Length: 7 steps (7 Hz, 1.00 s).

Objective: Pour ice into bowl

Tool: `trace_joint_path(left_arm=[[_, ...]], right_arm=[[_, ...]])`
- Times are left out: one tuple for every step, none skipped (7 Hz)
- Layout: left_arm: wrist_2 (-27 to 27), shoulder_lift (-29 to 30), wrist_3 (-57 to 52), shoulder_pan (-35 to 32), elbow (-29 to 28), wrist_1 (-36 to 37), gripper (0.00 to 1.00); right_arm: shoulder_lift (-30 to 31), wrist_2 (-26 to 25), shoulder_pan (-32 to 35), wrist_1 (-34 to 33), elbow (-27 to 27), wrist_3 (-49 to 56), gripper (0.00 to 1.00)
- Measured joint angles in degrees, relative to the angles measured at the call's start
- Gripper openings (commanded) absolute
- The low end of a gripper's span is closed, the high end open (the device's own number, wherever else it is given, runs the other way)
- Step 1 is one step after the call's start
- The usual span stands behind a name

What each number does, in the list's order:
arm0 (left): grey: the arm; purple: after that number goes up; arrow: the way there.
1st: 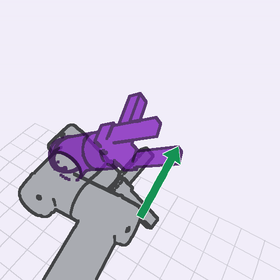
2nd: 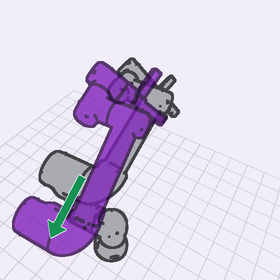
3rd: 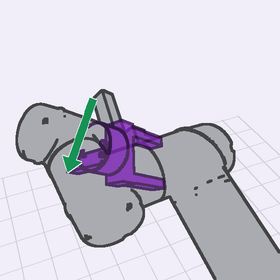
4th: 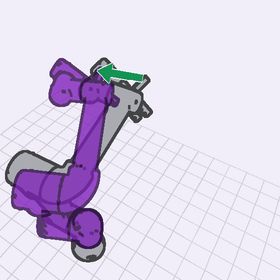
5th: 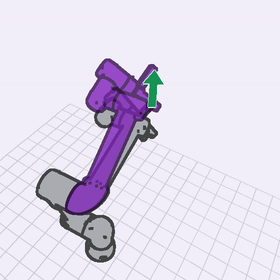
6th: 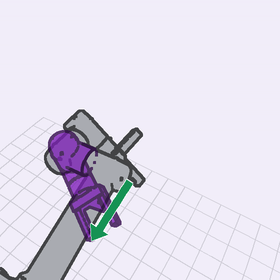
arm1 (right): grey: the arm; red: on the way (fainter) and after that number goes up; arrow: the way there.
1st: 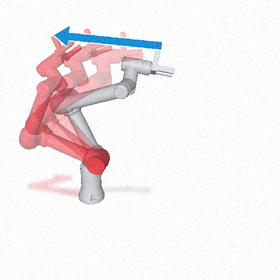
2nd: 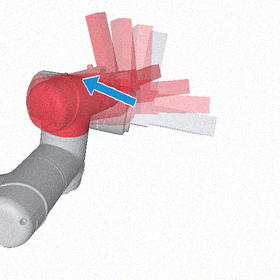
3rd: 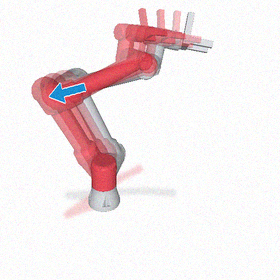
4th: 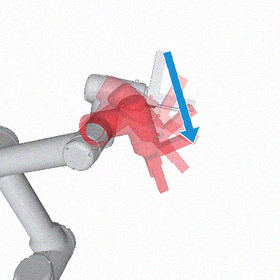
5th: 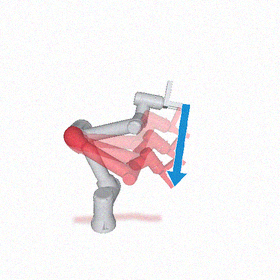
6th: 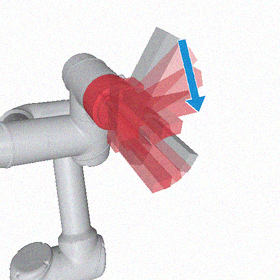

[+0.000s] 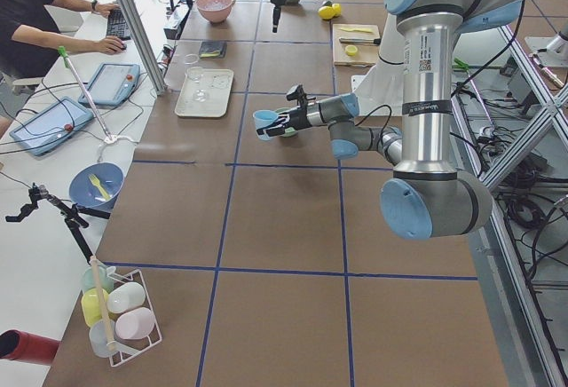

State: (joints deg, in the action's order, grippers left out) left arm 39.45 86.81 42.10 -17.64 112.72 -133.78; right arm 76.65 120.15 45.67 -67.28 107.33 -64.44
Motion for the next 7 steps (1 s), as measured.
trace_joint_path(left_arm=[[-0.5,2.2,0.0,1.7,0.8,7.0,0.00],[-3.2,5.2,0.0,3.6,1.2,14.2,0.00],[-8.1,7.5,-0.1,5.6,1.2,20.9,0.00],[-12.1,9.0,-0.7,7.1,1.0,26.4,0.00],[-14.6,10.1,-3.7,7.8,0.7,30.3,0.00],[-17.8,10.9,-8.5,8.1,0.0,32.3,0.00],[-21.2,11.1,-12.9,8.2,-1.4,33.1,0.00]], right_arm=[[0.2,0.1,0.0,0.3,0.1,-0.3,1.00],[0.2,0.1,0.0,0.5,0.2,-0.6,1.00],[0.1,0.1,0.0,0.5,0.3,-0.7,1.00],[0.0,0.1,-0.1,0.5,0.3,-0.8,1.00],[-0.1,0.1,-0.1,0.5,0.3,-0.8,1.00],[-0.2,0.1,-0.1,0.5,0.3,-0.8,1.00],[-0.2,0.1,-0.1,0.5,0.3,-0.8,1.00]])
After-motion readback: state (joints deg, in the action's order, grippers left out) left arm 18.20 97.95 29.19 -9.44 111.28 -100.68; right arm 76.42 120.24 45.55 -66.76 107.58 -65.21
